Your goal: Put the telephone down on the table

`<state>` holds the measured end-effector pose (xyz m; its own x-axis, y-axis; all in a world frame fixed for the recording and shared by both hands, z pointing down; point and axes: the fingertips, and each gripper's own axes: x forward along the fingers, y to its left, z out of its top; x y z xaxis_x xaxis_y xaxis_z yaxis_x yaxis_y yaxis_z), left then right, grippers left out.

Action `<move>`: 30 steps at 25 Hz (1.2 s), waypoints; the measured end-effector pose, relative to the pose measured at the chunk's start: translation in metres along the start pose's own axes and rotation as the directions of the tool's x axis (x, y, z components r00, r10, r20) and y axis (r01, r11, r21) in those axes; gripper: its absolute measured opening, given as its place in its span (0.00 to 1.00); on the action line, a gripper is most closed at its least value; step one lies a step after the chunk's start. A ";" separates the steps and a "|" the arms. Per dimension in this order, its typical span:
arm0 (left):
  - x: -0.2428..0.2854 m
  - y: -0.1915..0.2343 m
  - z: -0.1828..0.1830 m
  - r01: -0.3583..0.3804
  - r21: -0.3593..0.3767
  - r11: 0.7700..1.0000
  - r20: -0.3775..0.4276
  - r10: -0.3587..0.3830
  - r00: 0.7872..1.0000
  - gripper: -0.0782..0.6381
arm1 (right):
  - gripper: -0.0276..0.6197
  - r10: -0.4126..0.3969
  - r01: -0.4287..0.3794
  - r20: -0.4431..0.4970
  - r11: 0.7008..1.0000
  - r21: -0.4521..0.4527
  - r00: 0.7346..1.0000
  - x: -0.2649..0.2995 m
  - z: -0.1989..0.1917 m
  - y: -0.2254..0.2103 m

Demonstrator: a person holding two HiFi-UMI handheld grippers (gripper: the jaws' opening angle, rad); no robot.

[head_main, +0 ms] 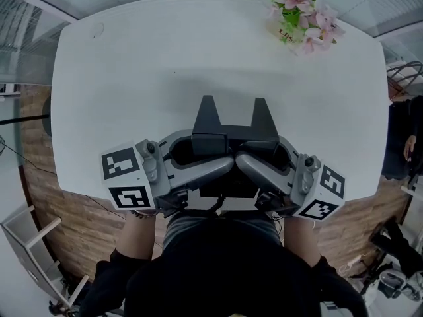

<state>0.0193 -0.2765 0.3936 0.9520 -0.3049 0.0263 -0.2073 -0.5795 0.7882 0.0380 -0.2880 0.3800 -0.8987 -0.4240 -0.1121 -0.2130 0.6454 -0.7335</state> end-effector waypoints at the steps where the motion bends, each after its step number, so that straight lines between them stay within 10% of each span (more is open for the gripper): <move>1: 0.000 0.002 -0.001 -0.002 -0.006 1.000 -0.002 0.002 1.000 0.38 | 0.32 -0.002 0.002 -0.001 1.000 0.006 1.000 0.000 -0.002 -0.002; 30: 0.003 0.052 -0.016 -0.029 -0.152 0.988 -0.010 0.028 1.000 0.38 | 0.32 -0.068 0.075 -0.063 0.990 0.122 0.996 0.007 -0.025 -0.053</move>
<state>0.0152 -0.2955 0.4449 0.9482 -0.3131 0.0543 -0.1980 -0.4484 0.8716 0.0331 -0.3094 0.4345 -0.9045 -0.4260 -0.0200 -0.2314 0.5296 -0.8161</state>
